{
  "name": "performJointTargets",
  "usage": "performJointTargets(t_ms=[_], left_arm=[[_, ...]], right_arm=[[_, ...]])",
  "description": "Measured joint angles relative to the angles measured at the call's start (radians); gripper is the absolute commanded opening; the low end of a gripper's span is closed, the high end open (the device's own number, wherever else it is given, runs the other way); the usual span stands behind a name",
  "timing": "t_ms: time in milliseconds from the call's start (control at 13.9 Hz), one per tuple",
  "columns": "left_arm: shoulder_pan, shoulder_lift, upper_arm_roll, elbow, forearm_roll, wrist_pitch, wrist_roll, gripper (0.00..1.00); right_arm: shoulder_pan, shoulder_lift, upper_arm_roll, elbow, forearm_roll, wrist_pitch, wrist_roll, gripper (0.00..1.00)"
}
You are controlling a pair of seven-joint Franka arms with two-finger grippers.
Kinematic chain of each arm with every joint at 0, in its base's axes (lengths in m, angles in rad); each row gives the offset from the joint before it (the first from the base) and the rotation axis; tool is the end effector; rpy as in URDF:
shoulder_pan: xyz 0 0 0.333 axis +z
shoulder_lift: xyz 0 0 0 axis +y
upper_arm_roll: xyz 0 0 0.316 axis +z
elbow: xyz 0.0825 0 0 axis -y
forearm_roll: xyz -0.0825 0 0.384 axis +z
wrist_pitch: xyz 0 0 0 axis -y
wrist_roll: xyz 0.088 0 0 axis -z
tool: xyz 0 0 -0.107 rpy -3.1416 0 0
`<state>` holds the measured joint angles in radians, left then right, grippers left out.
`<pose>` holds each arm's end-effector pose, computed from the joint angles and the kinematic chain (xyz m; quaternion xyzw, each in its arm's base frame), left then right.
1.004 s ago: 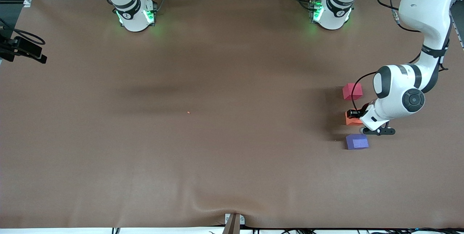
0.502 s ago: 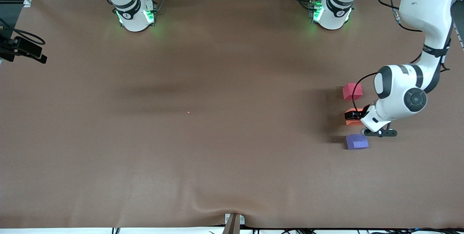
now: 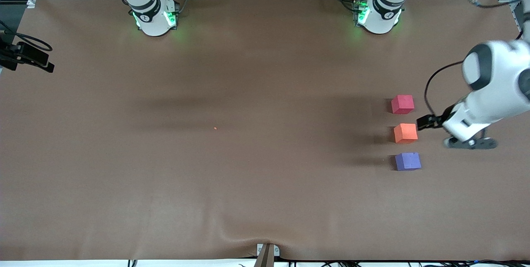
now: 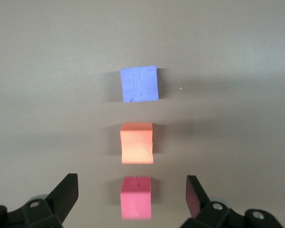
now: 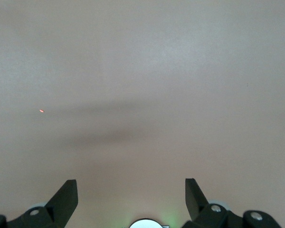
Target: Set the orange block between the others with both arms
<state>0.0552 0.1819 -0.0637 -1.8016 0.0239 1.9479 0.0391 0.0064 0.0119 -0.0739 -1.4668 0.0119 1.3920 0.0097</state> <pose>0.6073 -0.0017 0.4406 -0.9994 0.0280 0.0177 0.0050 0.5383 -0.0347 0.6513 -0.9983 0.0378 0.0431 0.0067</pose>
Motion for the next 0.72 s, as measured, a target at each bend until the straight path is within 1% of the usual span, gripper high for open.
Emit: performJointTargets(t_ms=[215, 358, 502, 717], left_arm=[[-0.001, -0.036, -0.02, 0.197, 0.0, -0.233, 0.0, 1.0], [-0.001, -0.04, -0.026, 0.288, 0.0, -0.322, 0.0, 1.0], [-0.001, -0.059, -0.028, 0.333, -0.016, -0.371, -0.002, 1.0], [0.0, -0.132, -0.027, 0.35, -0.024, -0.452, -0.006, 1.0]], right_arm=[[0.0, 0.0, 0.0, 0.0, 0.0, 0.0, 0.0, 1.0], [0.0, 0.0, 0.0, 0.0, 0.0, 0.0, 0.0, 1.0], [0.0, 0.0, 0.0, -0.001, 0.0, 0.0, 0.0, 1.0], [0.0, 0.0, 0.0, -0.001, 0.0, 0.0, 0.0, 1.0]])
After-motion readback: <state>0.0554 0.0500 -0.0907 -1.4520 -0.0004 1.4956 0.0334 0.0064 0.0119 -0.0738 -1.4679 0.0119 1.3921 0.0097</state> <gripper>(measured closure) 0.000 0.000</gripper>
